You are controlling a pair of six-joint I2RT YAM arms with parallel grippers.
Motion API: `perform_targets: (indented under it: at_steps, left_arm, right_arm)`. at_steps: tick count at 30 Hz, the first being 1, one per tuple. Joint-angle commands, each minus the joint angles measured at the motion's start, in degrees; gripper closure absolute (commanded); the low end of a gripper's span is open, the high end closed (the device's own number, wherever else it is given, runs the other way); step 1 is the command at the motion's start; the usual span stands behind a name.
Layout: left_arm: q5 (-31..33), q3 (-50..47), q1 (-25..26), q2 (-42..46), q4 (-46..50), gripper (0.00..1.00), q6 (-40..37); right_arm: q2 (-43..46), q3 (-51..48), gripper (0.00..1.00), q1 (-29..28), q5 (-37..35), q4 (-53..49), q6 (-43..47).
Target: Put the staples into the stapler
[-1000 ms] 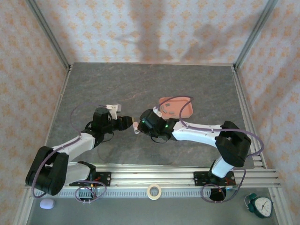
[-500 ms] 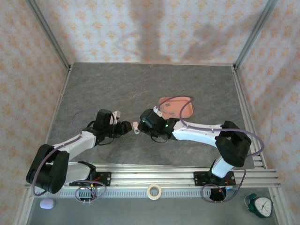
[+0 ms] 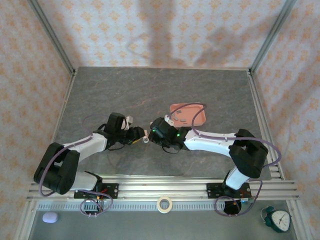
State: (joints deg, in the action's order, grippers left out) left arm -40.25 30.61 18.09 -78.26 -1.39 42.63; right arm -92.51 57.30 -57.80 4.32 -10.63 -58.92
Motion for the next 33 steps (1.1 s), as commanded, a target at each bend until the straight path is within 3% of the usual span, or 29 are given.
perform_targets:
  at_steps: [1, 13, 19, 24, 29, 33]
  left_arm:
    - [-1.1, 2.0, 0.8, -1.2, 1.4, 0.51, 0.5]
    - [1.8, 4.2, 1.9, -6.3, 8.9, 0.60, -4.5]
    - [9.0, 7.0, 2.6, -9.1, 19.2, 0.63, -13.3]
    - [10.9, 5.9, 2.7, -12.7, 19.2, 0.67, -15.2]
    - [10.1, 5.6, 2.9, -13.3, 18.5, 0.66, -14.9]
    - [10.5, 7.6, 2.9, -8.9, 20.6, 0.59, -14.4]
  right_arm:
    - [1.8, -0.9, 0.67, 0.3, -1.9, 0.0, -0.1]
    - [2.2, -1.4, 0.67, 0.2, -2.2, -0.1, -0.1]
    - [2.2, -1.6, 0.67, 0.2, -2.5, -0.3, -0.1]
    - [2.2, -1.7, 0.67, 0.4, -2.6, -0.3, -0.1]
    - [2.6, -1.9, 0.67, 0.3, -2.7, -0.3, -0.3]
    - [3.3, -1.8, 0.67, 0.4, -3.2, -0.7, 0.0]
